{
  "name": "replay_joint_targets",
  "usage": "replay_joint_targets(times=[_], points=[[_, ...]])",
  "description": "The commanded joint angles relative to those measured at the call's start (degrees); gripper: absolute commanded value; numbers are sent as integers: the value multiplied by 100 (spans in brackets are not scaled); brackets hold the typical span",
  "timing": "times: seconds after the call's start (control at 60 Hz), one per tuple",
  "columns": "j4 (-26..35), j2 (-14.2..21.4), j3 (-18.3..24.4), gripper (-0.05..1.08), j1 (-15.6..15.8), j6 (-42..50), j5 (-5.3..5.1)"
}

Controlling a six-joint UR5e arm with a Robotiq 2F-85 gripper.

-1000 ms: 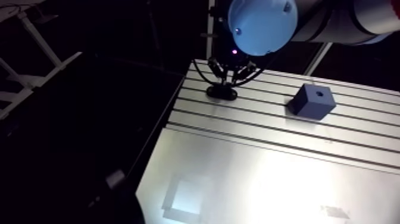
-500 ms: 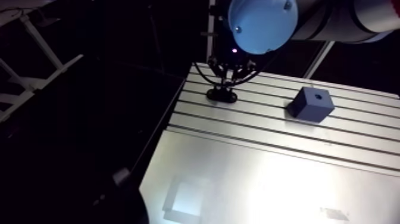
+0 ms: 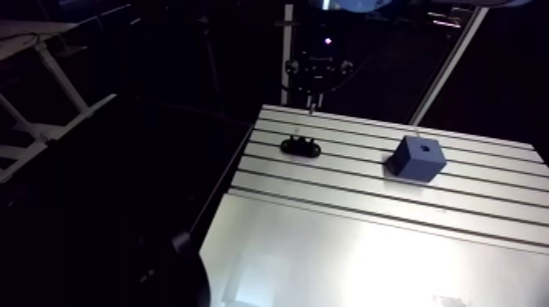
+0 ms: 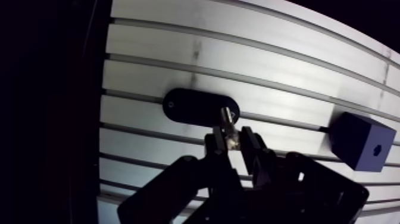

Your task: Pick up the M10 bolt and insert it into the hex recess until seated.

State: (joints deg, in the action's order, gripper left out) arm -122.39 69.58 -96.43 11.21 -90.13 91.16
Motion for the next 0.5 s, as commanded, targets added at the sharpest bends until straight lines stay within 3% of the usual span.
replay_joint_targets(times=[0.017,0.133,0.267,0.317,0.35,0.383,0.45,0.5], points=[[1505,242,932,87,-231,-1515,-5],[2015,269,1223,87,-561,-2220,-12],[2480,262,1510,87,-1196,-3125,54],[2583,254,1577,87,-1289,-3271,70],[2770,230,1702,87,-1427,-3483,159],[2770,230,1702,87,-1427,-3483,159],[2978,193,1845,87,-1595,-3635,308],[3032,184,1866,87,-1648,-3676,362]])
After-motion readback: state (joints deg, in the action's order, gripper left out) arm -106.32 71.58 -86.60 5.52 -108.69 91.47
